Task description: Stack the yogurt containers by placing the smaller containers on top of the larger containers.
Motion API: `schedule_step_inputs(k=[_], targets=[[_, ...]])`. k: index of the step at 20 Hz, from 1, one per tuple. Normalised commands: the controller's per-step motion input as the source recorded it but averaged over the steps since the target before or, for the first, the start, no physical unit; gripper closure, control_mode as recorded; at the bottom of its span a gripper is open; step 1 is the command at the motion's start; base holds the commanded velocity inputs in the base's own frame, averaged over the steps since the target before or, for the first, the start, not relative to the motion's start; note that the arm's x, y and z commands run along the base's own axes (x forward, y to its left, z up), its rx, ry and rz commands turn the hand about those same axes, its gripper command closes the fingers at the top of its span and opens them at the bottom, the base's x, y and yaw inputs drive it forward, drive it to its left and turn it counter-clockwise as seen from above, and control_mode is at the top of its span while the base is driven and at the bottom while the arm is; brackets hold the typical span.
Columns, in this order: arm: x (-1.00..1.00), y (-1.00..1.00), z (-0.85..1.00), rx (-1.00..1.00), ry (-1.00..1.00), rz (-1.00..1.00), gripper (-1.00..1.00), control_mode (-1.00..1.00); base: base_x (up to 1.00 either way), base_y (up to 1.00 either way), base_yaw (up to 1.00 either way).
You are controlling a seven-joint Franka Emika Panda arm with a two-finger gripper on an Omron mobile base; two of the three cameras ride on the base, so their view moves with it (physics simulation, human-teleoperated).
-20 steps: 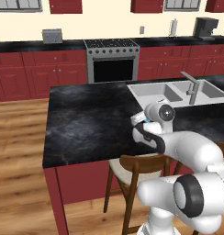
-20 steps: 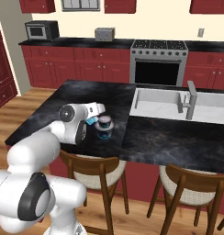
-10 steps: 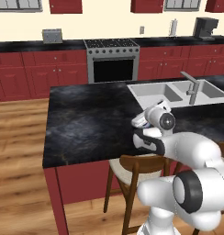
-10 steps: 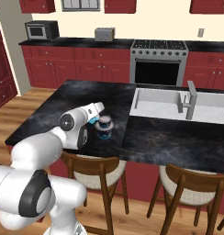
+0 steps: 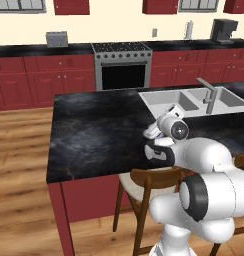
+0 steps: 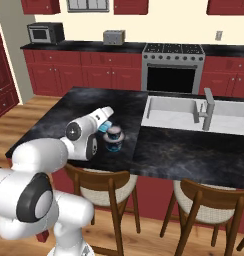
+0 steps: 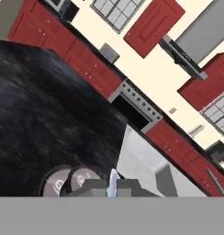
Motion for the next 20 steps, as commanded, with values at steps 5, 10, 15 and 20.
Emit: schedule_step_inputs(k=[5,10,15,20], targets=[[0.11,0.21,0.01,-0.17,0.0,-0.04,1.0,-1.0,0.0,0.0,0.0],[0.11,0.26,0.0,-0.13,0.0,-0.04,1.0,-1.0,0.0,0.0,0.0],[0.15,0.11,-0.01,-0.09,0.0,-0.01,1.0,-1.0,0.0,0.0,0.0],[0.2,0.0,-0.08,-0.02,0.0,0.0,1.0,-1.0,0.0,0.0,0.0]])
